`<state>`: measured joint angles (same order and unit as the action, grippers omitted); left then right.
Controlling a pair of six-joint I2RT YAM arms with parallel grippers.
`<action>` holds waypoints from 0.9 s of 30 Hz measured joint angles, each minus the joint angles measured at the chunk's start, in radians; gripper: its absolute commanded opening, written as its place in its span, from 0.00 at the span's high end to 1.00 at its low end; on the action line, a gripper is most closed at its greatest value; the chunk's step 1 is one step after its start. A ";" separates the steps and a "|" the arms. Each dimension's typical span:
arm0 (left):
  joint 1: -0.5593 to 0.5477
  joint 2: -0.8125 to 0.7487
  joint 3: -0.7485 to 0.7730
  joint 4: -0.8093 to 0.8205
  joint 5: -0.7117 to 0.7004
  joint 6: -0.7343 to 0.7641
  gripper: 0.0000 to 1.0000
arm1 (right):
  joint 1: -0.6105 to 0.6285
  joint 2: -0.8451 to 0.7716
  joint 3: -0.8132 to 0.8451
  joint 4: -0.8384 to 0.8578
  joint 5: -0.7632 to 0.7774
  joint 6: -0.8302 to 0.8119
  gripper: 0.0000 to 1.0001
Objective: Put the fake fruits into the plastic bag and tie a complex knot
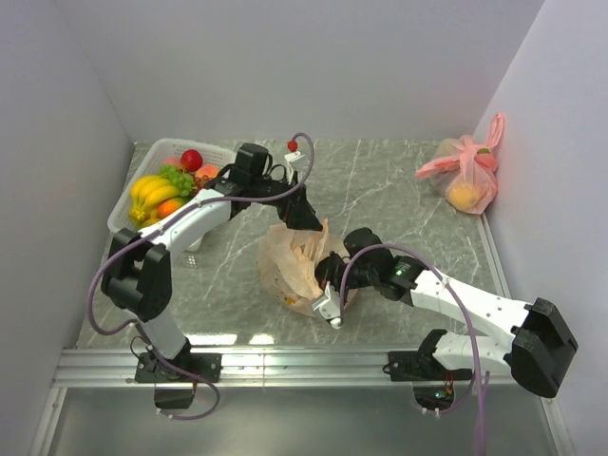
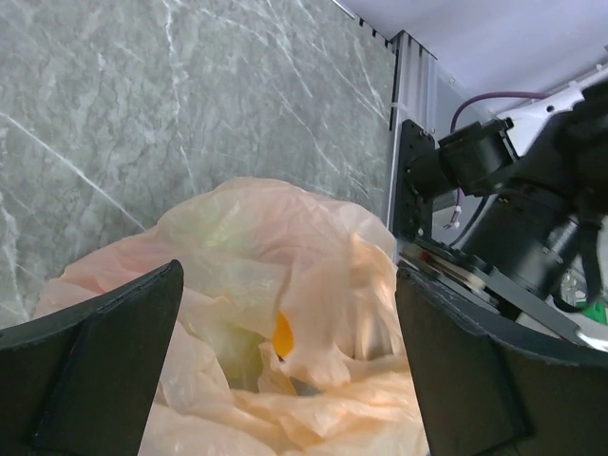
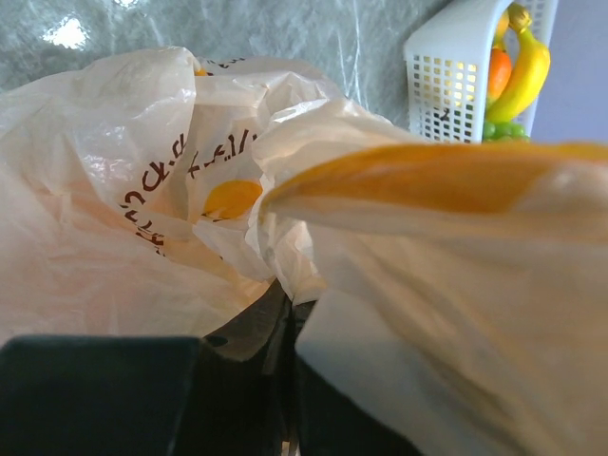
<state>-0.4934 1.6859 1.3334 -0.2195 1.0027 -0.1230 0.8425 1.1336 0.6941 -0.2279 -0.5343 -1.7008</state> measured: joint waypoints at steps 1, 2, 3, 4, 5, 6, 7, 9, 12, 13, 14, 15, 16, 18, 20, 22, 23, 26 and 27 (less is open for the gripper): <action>-0.005 0.014 0.005 0.000 -0.002 -0.005 0.01 | 0.000 0.000 0.000 0.000 0.000 0.000 1.00; -0.009 0.029 0.014 -0.001 -0.002 -0.011 0.01 | 0.001 -0.001 0.000 0.000 0.000 0.000 1.00; -0.013 0.043 0.024 0.000 -0.002 -0.018 0.04 | 0.001 -0.001 0.000 0.000 0.000 0.000 1.00; -0.015 0.051 0.031 0.001 -0.001 -0.026 0.08 | 0.002 -0.001 0.000 0.000 0.001 0.000 1.00; -0.018 0.058 0.034 0.004 0.004 -0.032 0.12 | 0.002 -0.001 0.000 0.000 0.000 0.000 1.00; -0.019 0.062 0.035 0.012 0.014 -0.041 0.21 | 0.002 -0.001 0.000 0.000 0.000 0.001 1.00; -0.020 0.062 0.035 0.019 0.023 -0.050 0.28 | 0.002 -0.001 0.000 0.000 0.000 0.001 1.00; -0.021 0.062 0.035 0.040 0.053 -0.064 0.60 | 0.002 -0.001 0.000 0.000 0.000 0.004 1.00; -0.018 0.062 0.042 0.048 0.110 -0.066 0.95 | 0.002 -0.001 0.000 0.002 0.000 0.027 1.00; -0.013 0.062 0.048 0.034 0.135 -0.055 0.99 | 0.002 -0.001 0.002 0.001 -0.001 0.043 1.00; -0.008 0.062 0.056 0.020 0.157 -0.042 0.99 | 0.000 0.000 0.003 0.000 -0.002 0.065 1.00; -0.001 0.060 0.060 0.012 0.176 -0.029 1.00 | -0.006 0.001 0.008 -0.002 -0.007 0.090 1.00; 0.011 0.054 0.061 0.000 0.195 -0.015 1.00 | -0.009 0.001 0.012 -0.001 -0.009 0.110 1.00; 0.044 0.038 0.061 -0.037 0.217 0.013 1.00 | -0.021 0.002 0.016 0.003 -0.013 0.141 1.00; 0.073 0.013 0.061 -0.090 0.225 0.063 1.00 | -0.029 0.001 0.015 0.007 -0.014 0.155 1.00; 0.096 -0.023 0.061 -0.145 0.224 0.124 1.00 | -0.030 0.000 0.013 0.011 -0.019 0.169 1.00; 0.100 -0.045 0.056 -0.165 0.222 0.155 1.00 | -0.032 -0.001 0.014 0.011 -0.025 0.177 1.00; 0.097 -0.131 0.012 -0.187 0.209 0.221 0.99 | -0.032 -0.004 0.014 0.006 -0.036 0.197 1.00; 0.097 -0.163 -0.011 -0.188 0.204 0.237 0.75 | -0.032 -0.006 0.013 0.006 -0.037 0.197 1.00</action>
<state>-0.3969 1.5227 1.3224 -0.4072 1.2068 0.1135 0.8108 1.1275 0.7074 -0.2214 -0.5713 -1.5036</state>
